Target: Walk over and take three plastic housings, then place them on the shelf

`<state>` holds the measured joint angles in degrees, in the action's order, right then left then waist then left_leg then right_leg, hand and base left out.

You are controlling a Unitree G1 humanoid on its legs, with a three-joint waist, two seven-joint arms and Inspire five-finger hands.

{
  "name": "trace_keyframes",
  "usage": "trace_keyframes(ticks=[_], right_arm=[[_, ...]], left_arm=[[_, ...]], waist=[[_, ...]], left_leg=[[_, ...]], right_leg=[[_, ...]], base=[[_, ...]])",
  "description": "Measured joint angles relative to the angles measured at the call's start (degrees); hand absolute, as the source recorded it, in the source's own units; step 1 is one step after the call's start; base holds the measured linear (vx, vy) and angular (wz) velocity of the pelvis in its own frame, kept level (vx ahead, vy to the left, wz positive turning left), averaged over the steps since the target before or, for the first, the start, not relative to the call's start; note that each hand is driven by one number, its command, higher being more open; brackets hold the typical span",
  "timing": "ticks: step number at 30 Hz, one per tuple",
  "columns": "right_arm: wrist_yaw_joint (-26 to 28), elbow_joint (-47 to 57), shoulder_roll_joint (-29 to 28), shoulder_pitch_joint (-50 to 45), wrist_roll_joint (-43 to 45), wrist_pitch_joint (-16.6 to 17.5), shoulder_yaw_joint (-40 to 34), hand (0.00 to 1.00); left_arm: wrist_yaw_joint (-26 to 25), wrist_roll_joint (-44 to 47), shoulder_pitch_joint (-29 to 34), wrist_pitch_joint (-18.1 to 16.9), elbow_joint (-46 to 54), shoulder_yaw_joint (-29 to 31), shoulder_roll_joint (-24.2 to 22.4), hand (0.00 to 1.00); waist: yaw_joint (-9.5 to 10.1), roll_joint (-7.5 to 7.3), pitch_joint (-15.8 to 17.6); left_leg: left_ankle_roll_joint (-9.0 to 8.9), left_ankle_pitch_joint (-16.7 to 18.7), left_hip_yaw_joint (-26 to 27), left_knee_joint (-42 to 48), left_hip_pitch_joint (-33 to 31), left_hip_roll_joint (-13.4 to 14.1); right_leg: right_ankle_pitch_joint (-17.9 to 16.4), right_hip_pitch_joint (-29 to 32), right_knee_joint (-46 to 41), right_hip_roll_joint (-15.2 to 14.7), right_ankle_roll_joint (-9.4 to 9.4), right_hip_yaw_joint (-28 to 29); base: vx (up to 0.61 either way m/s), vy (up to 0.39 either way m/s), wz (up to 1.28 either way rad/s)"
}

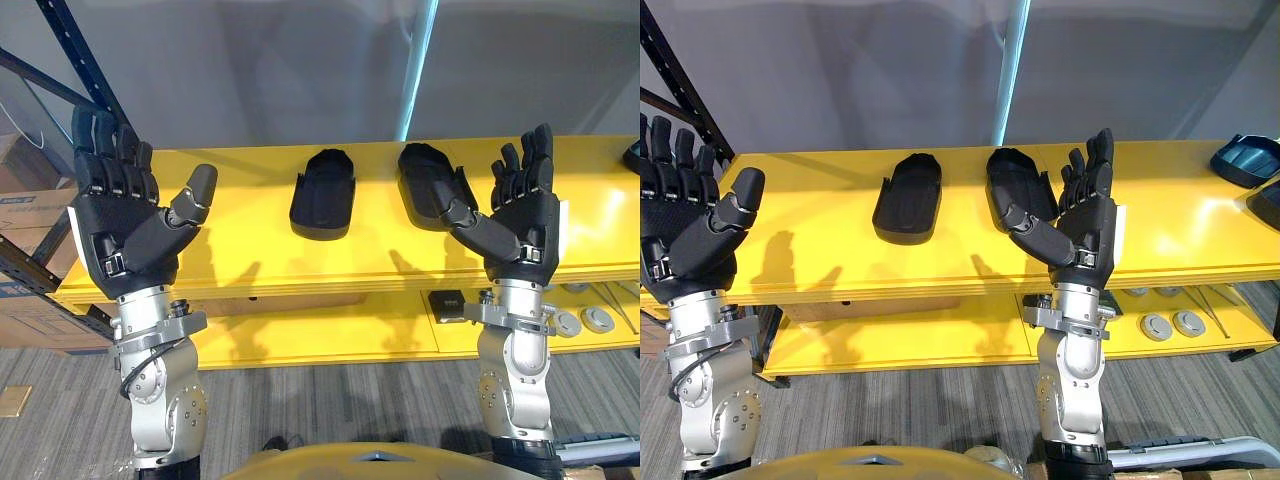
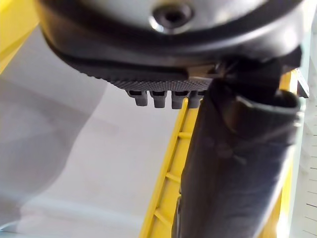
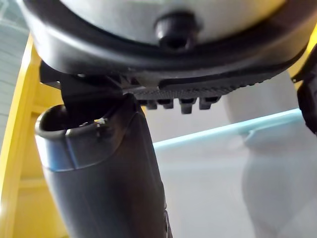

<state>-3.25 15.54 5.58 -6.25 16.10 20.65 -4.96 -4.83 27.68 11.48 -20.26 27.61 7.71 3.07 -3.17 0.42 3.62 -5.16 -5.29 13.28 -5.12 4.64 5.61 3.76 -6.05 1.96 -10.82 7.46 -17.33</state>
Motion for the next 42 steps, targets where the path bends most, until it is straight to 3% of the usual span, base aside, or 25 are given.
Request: trace_keyframes(ticks=[5,10,16,21,25,31,42], right_arm=[[0.17,-0.29,0.04,0.0,0.09,0.0,-0.02,1.0],[2.82,-4.35,1.07,0.03,1.18,-0.61,-0.22,1.0],[6.78,-5.19,3.64,1.12,5.41,-7.32,-2.69,1.0],[10.86,-12.89,9.18,6.91,7.35,-12.28,-2.91,1.0],[11.94,-18.88,15.12,15.14,8.9,-14.2,-2.92,1.0],[11.73,-24.84,19.2,25.63,9.32,-15.94,-2.15,1.0],[16.17,-43.23,22.07,42.15,12.5,-25.5,5.22,1.0]], left_arm=[[0.35,-0.01,0.26,0.0,-0.01,0.0,0.0,1.0],[4.49,-0.39,2.4,0.58,-0.55,-0.1,0.1,1.0],[10.5,-6.89,3.2,5.38,-5.87,-1.28,0.58,1.0],[13.43,-11.15,4.9,9.48,-10.31,-5.59,4.08,1.0],[13.81,-11.53,4.76,9.49,-10.31,-7.19,4.88,1.0],[13.65,-11.05,3.02,9.43,-11.7,-8.06,6.69,1.0],[12.39,-10.06,-5.44,9.42,-16.4,-11.25,9.88,1.0]], waist=[[0.07,-0.08,0.03],[0.55,-0.38,0.24],[1.78,-0.85,0.62],[2.03,-2.02,1.51],[2.26,-1.87,1.67],[3.32,-1.71,1.79],[4.82,-1.6,3.24]], left_leg=[[0.01,-0.02,-0.14,0.01,-0.16,-0.01],[0.34,-0.38,-0.61,0.02,-0.3,-0.21],[0.12,-0.82,-2.13,0.01,-2.29,-0.41],[0.13,-0.83,-1.68,0.02,-2.19,-0.31],[0.34,-0.96,-1.6,0.06,-2.18,-0.23],[0.31,-0.96,-2.0,0.22,-2.2,-0.04],[0.33,-1.27,-2.65,0.16,-1.11,0.02]], right_leg=[[0.0,0.0,-0.01,0.0,0.0,-0.08],[-0.03,0.03,-0.03,0.0,-0.05,-0.46],[-0.28,1.38,-0.37,-0.04,-0.32,-1.13],[-0.1,1.87,-0.79,0.04,-0.08,-0.44],[-0.04,1.95,-0.8,0.16,-0.08,-0.22],[-0.04,1.69,-0.91,0.38,-0.1,-0.65],[-0.14,0.33,-1.4,0.35,-0.25,-1.18]], base=[[0.0,0.0,0.01],[0.0,0.0,0.04],[-0.01,0.001,0.12],[-0.01,-0.001,-0.06],[0.0,0.001,-0.02],[0.0,-0.006,0.03],[-0.01,-0.001,0.02]])
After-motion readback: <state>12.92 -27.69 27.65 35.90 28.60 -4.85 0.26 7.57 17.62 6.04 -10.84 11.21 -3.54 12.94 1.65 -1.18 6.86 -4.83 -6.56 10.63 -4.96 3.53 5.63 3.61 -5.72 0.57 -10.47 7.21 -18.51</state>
